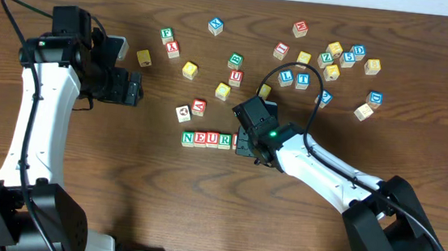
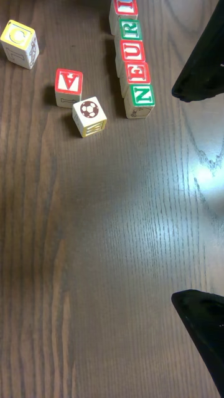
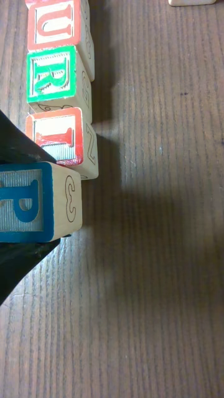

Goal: Spell out NEURIPS

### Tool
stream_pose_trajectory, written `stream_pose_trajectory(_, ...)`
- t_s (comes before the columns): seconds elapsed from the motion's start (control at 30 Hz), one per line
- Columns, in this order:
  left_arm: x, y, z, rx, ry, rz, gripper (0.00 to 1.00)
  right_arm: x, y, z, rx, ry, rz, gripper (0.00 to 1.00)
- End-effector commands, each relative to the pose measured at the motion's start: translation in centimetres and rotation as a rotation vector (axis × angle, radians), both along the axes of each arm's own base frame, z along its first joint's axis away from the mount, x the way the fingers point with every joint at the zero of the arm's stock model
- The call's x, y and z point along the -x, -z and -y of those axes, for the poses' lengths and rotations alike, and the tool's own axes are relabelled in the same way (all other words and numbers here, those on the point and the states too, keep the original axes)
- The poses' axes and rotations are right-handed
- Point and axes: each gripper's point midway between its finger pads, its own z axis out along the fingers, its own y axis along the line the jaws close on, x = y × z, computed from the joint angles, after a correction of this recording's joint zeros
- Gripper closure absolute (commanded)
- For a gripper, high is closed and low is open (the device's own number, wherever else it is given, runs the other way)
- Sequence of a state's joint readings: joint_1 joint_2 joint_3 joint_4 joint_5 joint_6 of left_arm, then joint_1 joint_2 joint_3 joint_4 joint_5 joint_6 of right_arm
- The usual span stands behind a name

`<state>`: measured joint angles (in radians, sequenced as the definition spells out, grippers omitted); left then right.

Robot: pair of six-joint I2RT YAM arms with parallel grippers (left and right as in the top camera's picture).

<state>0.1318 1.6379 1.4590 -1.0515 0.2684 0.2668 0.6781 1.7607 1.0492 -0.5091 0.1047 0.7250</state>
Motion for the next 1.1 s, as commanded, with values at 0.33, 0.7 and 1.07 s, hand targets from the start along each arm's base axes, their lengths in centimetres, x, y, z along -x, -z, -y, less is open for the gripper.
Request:
stream_pose_trajectory(0.33,-0.2,-1.1,0.2,0.004,0.015,0.032,0.05,0.9,0.7,-0.6,-0.001,-0.008,-0.018,0.72)
stream_pose_trajectory(0.7,-0.2,-1.1,0.2,0.003,0.016,0.033,0.05,0.9,0.7,-0.6,0.004,-0.01,-0.012,0.73)
stream_pose_trajectory(1.07,-0.2,-1.1,0.2,0.003,0.015,0.032,0.05,0.6,0.8,0.9,0.076,0.014,0.011,0.73)
